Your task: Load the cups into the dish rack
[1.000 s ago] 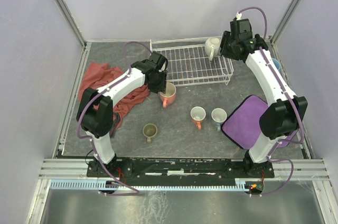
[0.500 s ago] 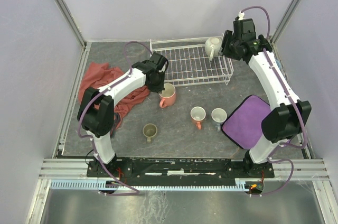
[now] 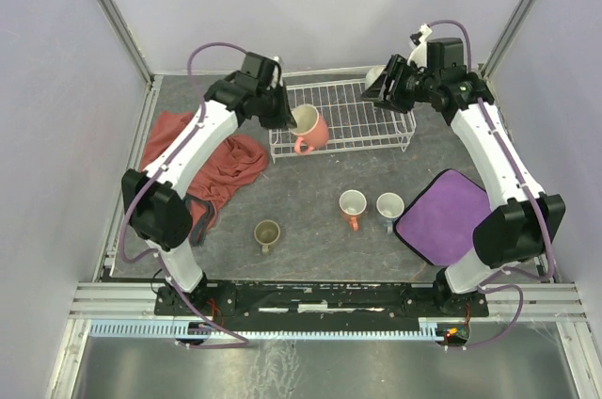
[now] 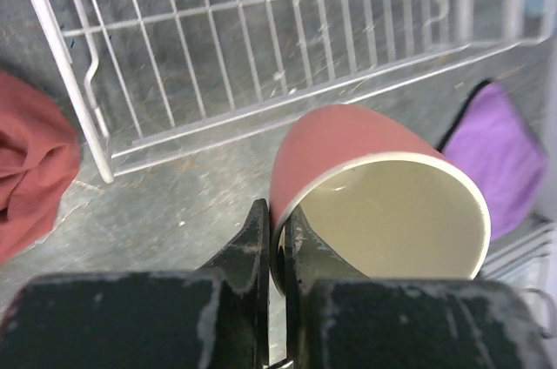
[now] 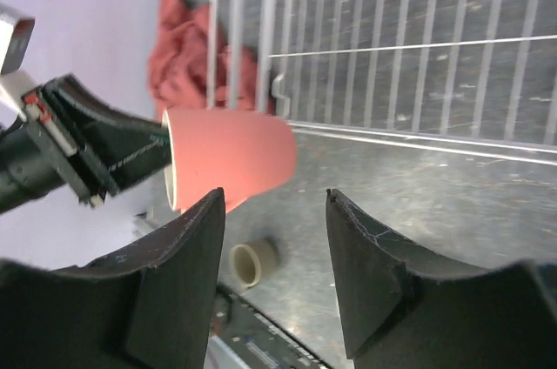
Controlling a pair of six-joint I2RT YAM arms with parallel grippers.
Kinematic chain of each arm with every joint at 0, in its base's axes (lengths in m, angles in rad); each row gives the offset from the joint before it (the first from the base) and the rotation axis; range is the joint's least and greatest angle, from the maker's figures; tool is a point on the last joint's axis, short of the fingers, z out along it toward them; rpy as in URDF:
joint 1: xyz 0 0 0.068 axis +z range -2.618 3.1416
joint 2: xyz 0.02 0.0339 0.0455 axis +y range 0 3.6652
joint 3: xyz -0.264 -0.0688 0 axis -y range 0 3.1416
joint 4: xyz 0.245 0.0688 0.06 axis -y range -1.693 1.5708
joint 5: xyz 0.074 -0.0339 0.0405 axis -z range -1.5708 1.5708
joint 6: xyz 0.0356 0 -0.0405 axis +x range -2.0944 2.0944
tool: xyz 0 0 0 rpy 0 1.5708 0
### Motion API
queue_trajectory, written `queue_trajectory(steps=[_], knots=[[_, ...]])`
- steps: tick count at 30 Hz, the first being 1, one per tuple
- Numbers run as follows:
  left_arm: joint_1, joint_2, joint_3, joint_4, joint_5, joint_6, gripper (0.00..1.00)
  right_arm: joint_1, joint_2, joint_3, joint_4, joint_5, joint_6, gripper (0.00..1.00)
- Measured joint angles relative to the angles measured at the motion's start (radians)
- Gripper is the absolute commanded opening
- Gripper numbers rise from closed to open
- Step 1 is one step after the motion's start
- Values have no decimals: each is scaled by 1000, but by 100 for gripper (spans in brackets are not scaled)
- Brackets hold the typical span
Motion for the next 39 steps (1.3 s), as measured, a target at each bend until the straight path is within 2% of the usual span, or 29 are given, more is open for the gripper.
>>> queue_trajectory(steps=[8, 12, 19, 25, 29, 39], knots=[[131, -47, 19, 137, 161, -140, 3, -62, -87, -203, 274, -262, 259, 64], [156, -47, -26, 278, 233, -230, 3, -66, -110, -345, 500, -354, 471, 69], [156, -31, -158, 596, 375, -480, 3, -56, -109, -514, 921, -418, 856, 70], [156, -8, -260, 909, 429, -738, 3, -4, -71, -519, 1162, -413, 1023, 70], [157, 4, -309, 1070, 446, -883, 3, 39, -47, -519, 1191, -406, 1041, 70], [156, 4, -346, 1271, 454, -1074, 3, 70, 10, -506, 1191, -399, 1018, 70]])
